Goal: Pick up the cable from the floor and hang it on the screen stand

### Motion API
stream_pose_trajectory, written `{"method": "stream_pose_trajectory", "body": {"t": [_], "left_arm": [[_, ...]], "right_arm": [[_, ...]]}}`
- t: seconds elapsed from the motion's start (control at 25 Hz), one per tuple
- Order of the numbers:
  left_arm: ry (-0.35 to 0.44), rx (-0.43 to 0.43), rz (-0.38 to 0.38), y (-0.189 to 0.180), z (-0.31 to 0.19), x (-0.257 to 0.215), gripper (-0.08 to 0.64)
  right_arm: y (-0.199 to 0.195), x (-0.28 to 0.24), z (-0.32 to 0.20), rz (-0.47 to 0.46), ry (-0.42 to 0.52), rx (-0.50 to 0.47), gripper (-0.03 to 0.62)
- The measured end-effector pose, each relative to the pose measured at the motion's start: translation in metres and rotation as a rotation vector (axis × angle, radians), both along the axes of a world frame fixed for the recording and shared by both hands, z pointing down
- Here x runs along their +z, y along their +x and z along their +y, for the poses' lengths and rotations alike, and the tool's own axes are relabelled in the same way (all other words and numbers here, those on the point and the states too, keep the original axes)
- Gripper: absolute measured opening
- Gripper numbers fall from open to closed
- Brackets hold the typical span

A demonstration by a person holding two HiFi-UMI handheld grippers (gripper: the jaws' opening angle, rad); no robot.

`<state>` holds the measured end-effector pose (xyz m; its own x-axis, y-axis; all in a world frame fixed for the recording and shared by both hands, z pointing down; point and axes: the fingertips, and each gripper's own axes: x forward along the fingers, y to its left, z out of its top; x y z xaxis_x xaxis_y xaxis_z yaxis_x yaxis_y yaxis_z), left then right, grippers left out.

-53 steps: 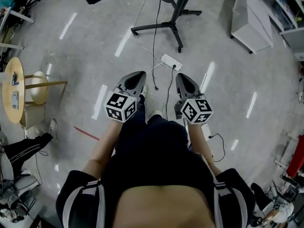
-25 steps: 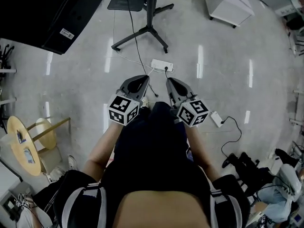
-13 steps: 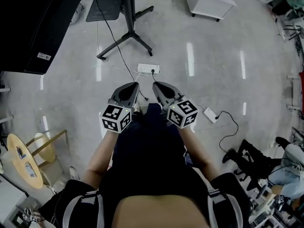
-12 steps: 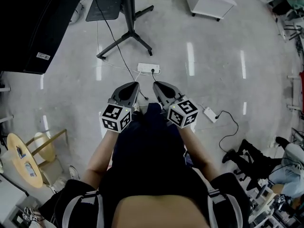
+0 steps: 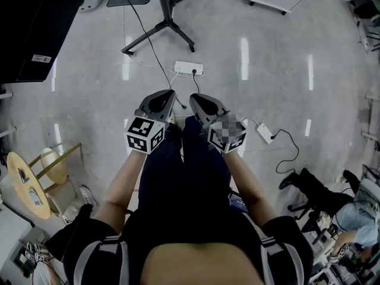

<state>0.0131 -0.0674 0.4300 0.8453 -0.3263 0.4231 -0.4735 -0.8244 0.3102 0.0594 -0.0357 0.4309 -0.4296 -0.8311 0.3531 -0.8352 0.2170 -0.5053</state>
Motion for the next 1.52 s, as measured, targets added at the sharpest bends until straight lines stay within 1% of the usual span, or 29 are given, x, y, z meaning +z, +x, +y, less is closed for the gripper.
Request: {"method": "stream_pose_trajectory", "body": {"t": [0.2,0.4,0.56,0.76,1.0,1.32,1.52], "left_arm": [[-0.035,-0.003,0.004,0.004,-0.010,0.016,0.008],[-0.054,-0.028,-0.002,0.001,-0.025,0.038,0.008],[-0.084,-0.050,0.000,-0.006,-0.034,0.058,0.008],[-0.121,-0.046,-0.038,-0.008,-0.040,0.096,0.008],[-0.187,-0.088,-0.051,-0.016,-0.045,0.138,0.008],[-0.242,-0.097,-0.092,-0.022,-0.051,0.199,0.008],[-0.245,-0.091,-0.106,-0.021,-0.049,0.233,0.008]], "right_arm": [[-0.002,0.021,-0.013,0.000,-0.033,-0.032,0.025],[0.006,0.045,-0.023,-0.004,-0.064,-0.020,0.025],[0.008,0.071,-0.027,0.015,-0.106,-0.018,0.025],[0.008,0.112,-0.030,0.040,-0.167,-0.031,0.025],[0.001,0.155,-0.033,0.055,-0.222,-0.062,0.025],[0.008,0.219,-0.052,0.106,-0.245,-0.081,0.025],[0.011,0.253,-0.061,0.143,-0.238,-0.112,0.025]]}}
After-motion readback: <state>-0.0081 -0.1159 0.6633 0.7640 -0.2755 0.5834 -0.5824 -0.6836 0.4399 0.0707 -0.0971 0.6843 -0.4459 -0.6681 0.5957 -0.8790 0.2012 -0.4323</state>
